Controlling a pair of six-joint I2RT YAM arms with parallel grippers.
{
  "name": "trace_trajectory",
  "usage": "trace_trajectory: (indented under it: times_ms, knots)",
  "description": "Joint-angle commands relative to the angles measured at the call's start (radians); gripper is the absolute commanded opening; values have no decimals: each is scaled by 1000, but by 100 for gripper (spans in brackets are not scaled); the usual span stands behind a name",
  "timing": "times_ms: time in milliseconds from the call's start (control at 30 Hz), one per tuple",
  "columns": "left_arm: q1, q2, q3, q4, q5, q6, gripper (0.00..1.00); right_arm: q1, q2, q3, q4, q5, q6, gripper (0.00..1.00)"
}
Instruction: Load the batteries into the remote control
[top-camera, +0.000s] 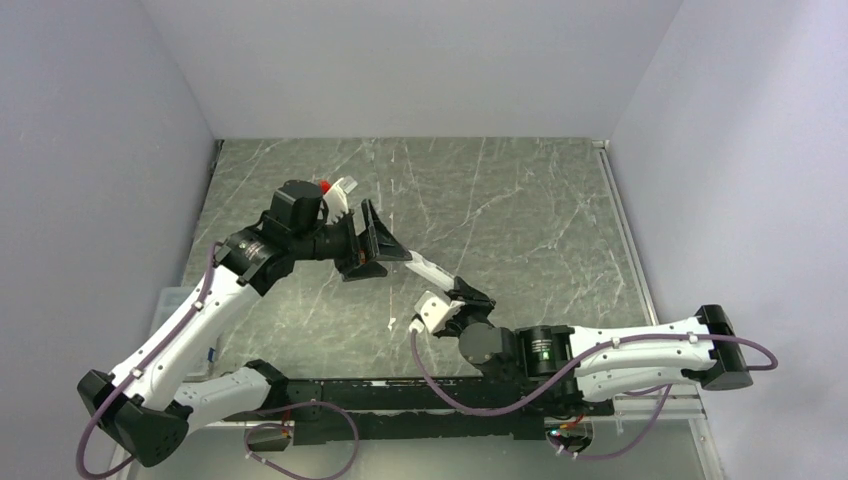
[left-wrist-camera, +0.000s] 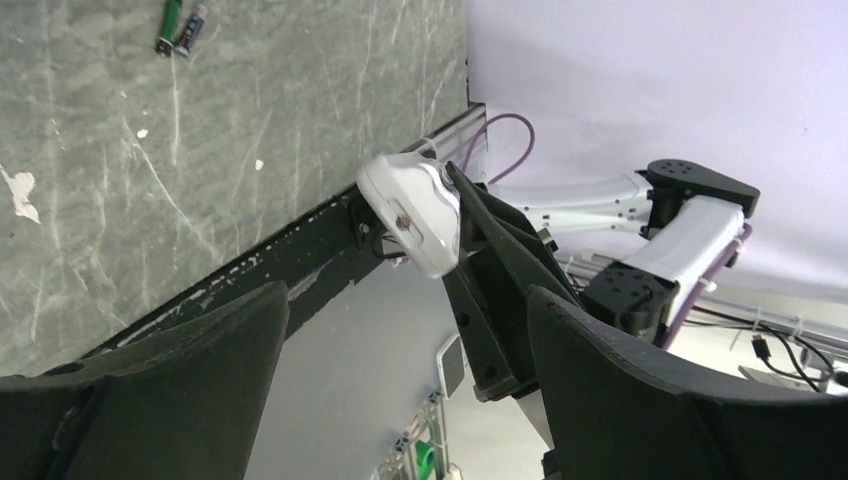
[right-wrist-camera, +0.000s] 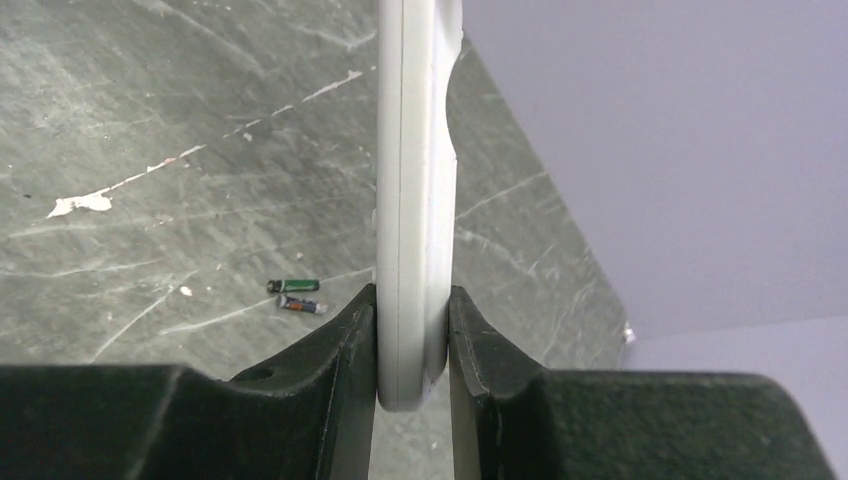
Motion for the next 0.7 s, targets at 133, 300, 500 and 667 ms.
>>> trace_trajectory:
  times_ms: [133,300,500,667]
  knots:
    - [9,5,-47,122,166,-80,91,49,-55,-96,437,2,-426,0]
    - [9,2,-94,187,204,-129,82,57,-32,-129,598,-8,-573,0]
    - [9,-3,-99,205,216,-144,67,61,-5,-153,713,1,-658,0]
    - [11,-1,-112,235,231,-162,53,67,-1,-168,729,4,-672,0]
